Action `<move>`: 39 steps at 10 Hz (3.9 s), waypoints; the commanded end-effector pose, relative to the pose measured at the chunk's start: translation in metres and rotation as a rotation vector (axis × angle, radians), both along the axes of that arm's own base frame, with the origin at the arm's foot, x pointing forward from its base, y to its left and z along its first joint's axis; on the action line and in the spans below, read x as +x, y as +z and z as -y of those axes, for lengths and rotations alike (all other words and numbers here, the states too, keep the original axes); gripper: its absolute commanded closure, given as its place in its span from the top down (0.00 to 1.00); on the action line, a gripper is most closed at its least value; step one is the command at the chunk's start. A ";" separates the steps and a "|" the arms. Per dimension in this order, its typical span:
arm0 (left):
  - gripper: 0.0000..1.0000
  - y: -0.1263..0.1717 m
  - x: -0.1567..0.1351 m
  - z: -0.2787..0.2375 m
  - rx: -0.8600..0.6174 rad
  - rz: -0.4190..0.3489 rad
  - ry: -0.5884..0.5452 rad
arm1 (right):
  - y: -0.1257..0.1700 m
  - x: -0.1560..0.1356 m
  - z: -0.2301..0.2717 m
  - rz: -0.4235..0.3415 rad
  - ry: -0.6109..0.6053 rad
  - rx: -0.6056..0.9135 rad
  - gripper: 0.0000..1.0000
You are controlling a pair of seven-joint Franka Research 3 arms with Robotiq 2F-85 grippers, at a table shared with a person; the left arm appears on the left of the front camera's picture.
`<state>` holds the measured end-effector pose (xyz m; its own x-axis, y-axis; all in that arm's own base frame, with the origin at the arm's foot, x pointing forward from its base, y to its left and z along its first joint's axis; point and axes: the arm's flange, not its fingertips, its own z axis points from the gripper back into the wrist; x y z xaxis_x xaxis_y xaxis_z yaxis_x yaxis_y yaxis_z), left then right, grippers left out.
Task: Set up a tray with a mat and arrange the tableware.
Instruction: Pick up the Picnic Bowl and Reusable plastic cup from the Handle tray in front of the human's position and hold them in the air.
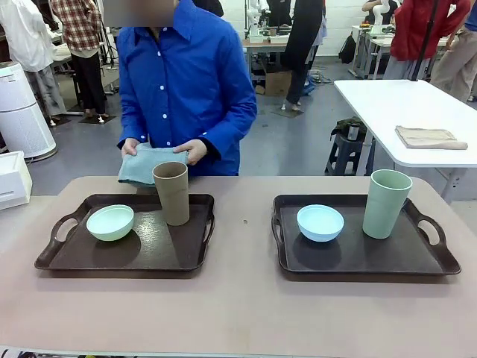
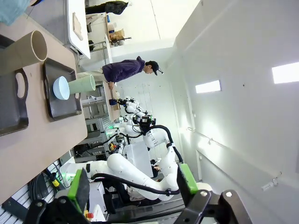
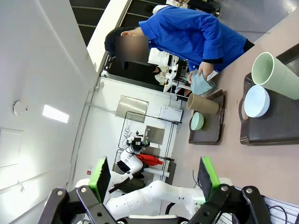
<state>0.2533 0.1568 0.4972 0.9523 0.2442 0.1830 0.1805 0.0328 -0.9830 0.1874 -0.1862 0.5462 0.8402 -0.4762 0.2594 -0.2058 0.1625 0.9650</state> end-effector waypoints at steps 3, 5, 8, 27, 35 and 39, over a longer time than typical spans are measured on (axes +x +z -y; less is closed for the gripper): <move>1.00 0.002 0.002 -0.001 -0.015 0.028 0.004 | 0.003 0.003 0.001 0.032 0.000 0.015 1.00; 1.00 0.002 0.002 -0.001 -0.015 0.028 0.004 | 0.003 0.003 0.001 0.032 0.000 0.015 1.00; 1.00 0.002 0.002 -0.001 -0.015 0.028 0.004 | 0.003 0.003 0.001 0.032 0.000 0.015 1.00; 1.00 0.064 0.030 0.030 0.746 0.290 0.123 | 0.069 0.054 -0.072 0.172 0.155 -0.522 1.00; 1.00 0.071 0.108 0.074 1.630 0.333 0.287 | 0.020 0.209 -0.335 0.509 0.509 -0.800 1.00; 1.00 0.065 0.108 0.075 1.646 0.377 0.294 | 0.013 0.200 -0.358 0.485 0.524 -0.820 1.00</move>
